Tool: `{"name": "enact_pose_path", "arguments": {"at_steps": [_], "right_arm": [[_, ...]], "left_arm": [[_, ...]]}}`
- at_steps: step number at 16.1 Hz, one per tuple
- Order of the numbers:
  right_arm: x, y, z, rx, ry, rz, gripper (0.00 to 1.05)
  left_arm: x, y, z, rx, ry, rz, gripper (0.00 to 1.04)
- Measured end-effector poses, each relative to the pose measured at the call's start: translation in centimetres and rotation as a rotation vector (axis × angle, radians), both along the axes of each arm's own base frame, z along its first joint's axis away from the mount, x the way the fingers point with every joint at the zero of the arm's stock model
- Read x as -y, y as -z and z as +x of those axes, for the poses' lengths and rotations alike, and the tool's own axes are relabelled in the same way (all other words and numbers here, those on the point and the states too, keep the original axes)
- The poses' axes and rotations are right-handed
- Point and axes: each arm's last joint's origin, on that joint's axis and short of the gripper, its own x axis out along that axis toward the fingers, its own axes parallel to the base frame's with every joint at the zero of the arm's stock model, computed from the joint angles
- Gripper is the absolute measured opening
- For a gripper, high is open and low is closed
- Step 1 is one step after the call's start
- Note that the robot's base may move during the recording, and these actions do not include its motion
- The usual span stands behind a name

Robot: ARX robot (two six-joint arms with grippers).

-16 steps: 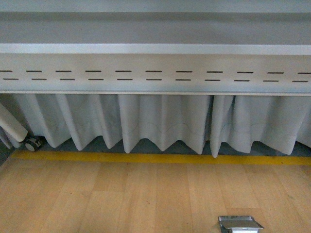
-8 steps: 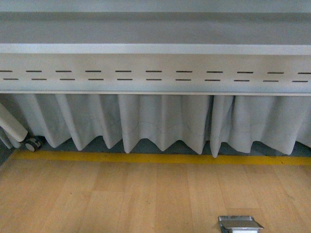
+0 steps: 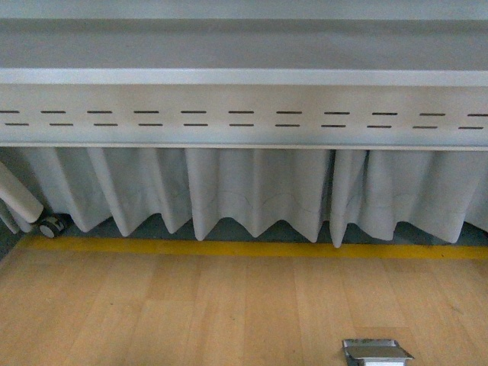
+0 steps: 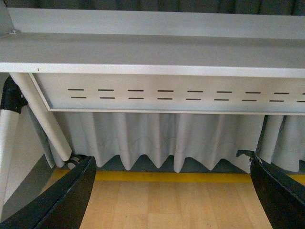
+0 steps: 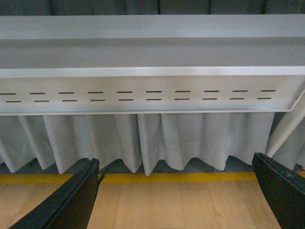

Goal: Open oven

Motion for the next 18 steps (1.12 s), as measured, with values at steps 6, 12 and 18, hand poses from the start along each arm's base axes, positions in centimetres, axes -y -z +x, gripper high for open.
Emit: {"name": "enact_pose_path", "arguments": {"at_steps": [6, 12, 18], "right_arm": [[0.00, 0.00, 0.00, 0.000, 0.000, 0.000, 0.98], [0.00, 0.00, 0.00, 0.000, 0.000, 0.000, 0.98], [0.00, 0.00, 0.00, 0.000, 0.000, 0.000, 0.98]], "left_arm": [[0.00, 0.00, 0.00, 0.000, 0.000, 0.000, 0.98], [0.00, 0.00, 0.00, 0.000, 0.000, 0.000, 0.98], [0.00, 0.00, 0.00, 0.000, 0.000, 0.000, 0.98]]}}
